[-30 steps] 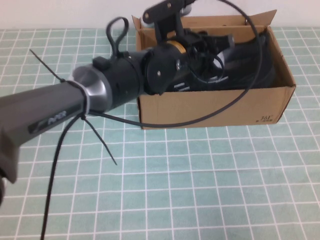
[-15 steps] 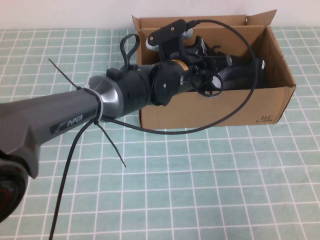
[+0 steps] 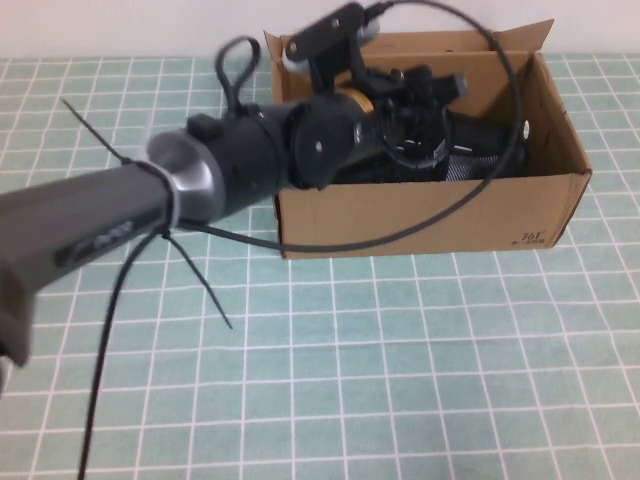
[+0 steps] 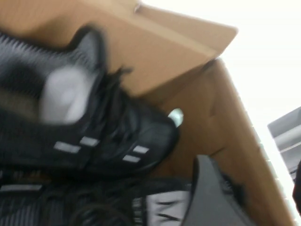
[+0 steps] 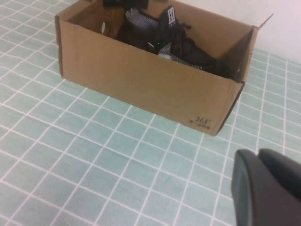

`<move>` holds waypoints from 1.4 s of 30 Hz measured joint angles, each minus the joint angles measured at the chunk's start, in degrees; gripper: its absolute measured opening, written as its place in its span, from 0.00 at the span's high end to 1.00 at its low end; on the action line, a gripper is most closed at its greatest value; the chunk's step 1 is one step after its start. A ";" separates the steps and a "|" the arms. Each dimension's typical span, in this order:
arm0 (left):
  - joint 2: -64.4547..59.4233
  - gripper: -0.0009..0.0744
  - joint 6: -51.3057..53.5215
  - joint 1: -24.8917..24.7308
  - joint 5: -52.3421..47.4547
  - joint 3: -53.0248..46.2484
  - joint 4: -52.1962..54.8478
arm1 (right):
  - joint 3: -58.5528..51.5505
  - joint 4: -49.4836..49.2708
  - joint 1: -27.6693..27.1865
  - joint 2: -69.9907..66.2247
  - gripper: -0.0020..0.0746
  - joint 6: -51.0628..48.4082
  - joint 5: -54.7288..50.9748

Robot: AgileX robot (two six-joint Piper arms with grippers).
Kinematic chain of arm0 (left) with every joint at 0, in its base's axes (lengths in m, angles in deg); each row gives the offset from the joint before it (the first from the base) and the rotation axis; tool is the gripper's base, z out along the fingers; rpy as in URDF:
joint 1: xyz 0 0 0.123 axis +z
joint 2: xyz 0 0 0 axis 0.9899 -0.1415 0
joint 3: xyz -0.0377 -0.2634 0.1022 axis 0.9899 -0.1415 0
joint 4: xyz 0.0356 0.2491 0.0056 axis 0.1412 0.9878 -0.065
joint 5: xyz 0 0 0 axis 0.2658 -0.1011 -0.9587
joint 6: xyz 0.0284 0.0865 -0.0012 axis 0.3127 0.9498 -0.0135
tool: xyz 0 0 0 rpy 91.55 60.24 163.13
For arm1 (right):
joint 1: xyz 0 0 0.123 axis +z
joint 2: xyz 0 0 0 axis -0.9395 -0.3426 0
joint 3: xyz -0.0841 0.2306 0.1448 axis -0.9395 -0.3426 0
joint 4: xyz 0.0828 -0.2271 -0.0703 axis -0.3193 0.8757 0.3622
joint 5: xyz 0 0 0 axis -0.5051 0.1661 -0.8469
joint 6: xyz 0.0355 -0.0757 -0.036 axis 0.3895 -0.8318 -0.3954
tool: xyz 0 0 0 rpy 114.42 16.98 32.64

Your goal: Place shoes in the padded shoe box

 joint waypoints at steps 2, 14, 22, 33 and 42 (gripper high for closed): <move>2.35 0.59 0.61 0.00 -1.34 0.04 1.70 | 0.00 0.00 0.00 0.00 0.99 0.10 0.00; 21.63 0.98 15.19 0.00 -22.91 0.25 26.02 | -4.85 0.00 0.00 2.28 0.99 1.13 0.32; 33.04 0.99 15.19 0.00 -40.12 -0.51 34.57 | -11.39 0.12 0.00 12.62 0.99 5.68 1.53; 51.59 0.99 10.66 0.00 -33.63 -22.84 35.15 | -15.33 3.96 0.00 13.86 0.99 12.14 7.99; 64.02 0.99 10.33 0.00 -25.79 -41.45 28.19 | -19.35 8.15 0.00 13.86 0.99 13.42 12.27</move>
